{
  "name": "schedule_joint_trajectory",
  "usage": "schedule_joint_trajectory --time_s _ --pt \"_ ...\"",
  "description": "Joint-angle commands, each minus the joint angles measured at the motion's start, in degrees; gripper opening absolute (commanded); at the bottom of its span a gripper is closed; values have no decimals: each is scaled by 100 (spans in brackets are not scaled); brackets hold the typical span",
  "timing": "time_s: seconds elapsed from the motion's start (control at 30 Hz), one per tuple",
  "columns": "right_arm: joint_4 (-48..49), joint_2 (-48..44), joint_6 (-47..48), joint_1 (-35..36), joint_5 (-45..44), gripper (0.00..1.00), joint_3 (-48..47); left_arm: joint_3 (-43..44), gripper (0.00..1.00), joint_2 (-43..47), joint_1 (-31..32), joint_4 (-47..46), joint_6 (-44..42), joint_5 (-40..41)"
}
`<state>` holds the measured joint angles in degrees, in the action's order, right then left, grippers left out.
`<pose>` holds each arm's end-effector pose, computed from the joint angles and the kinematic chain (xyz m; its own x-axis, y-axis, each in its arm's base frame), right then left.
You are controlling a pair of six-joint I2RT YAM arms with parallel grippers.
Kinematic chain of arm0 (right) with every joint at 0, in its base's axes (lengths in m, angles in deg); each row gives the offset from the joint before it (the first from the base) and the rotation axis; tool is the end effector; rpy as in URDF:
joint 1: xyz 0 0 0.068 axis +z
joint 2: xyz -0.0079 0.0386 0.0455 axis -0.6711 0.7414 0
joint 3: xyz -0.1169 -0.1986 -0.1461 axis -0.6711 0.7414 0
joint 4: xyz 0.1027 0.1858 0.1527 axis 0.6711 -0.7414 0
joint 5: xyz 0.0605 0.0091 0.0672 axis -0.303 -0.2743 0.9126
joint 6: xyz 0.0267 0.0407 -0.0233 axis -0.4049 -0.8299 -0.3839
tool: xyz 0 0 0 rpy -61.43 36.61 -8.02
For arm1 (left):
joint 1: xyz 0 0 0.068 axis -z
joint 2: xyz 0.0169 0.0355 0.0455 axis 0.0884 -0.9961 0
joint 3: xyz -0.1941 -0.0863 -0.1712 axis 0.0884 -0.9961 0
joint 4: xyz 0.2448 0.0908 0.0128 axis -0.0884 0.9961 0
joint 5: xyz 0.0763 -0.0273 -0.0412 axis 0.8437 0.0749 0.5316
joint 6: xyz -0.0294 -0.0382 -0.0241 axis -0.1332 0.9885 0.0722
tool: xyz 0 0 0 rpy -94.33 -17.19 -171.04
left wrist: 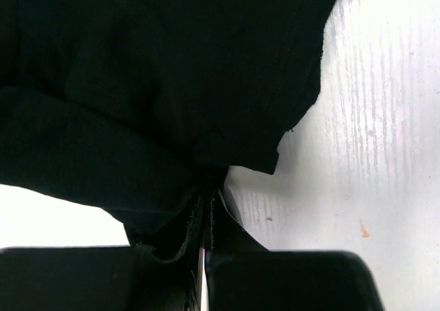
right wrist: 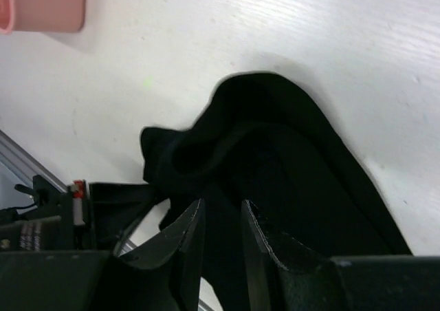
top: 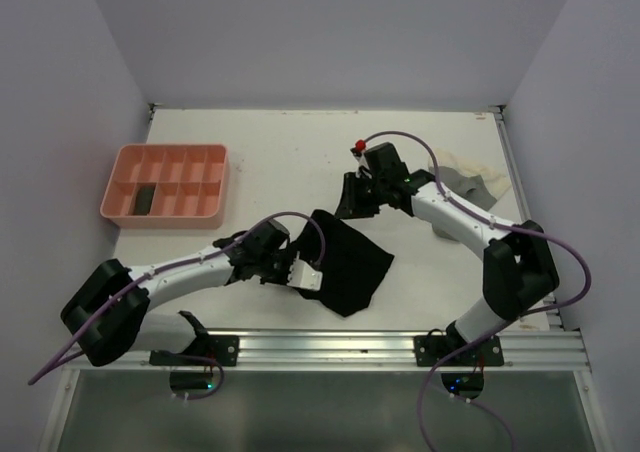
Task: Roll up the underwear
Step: Flatten the underwear
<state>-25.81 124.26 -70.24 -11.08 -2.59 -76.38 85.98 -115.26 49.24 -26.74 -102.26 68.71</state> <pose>0.2866 0.1853 0.2488 -0.8908 0.0067 -0.4543 -0.2572 0.8168 0.5164 0.1581 -0.1676 0.1622 0.2351 0.8371 -0.4939 0.9614 -0.1257 0.2447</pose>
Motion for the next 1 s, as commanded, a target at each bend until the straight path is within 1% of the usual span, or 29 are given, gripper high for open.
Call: schedule_joint_trajectory --time_s 0.0,0.03,0.07,0.13,0.17,0.23,0.27,0.43,0.53,0.6,0.97 --pt "127 344 -111 215 184 32 -700 -340 0 275 223 -702 -211 383" --pt "74 433 -102 250 158 33 -780 -428 0 354 277 -841 -264 497" --pt "-14 486 -102 259 175 33 -842 -646 0 416 434 -912 -421 794" --pt "-14 583 -172 329 210 33 -904 -945 0 539 575 -1166 -571 1033" --pt "-6 583 -216 356 193 34 -887 -1034 0 557 646 -1264 -676 1338" --pt "38 548 -304 452 175 35 -799 -1184 0 574 892 -1544 -774 1604" --pt "64 530 -409 487 132 35 -755 -1315 0 601 962 -1642 -844 1918" --pt "144 425 -734 821 -132 35 -430 -1597 0 522 1559 -2266 -1037 2746" --pt "346 381 -840 1032 -167 35 -263 -1572 0 460 1797 -2285 -1003 2888" --pt "268 486 -797 1129 -342 34 -306 -1484 0 390 1868 -2249 -915 2906" --pt "355 1013 -524 1173 -721 33 -508 -1439 0 408 1938 -2126 -730 2950"
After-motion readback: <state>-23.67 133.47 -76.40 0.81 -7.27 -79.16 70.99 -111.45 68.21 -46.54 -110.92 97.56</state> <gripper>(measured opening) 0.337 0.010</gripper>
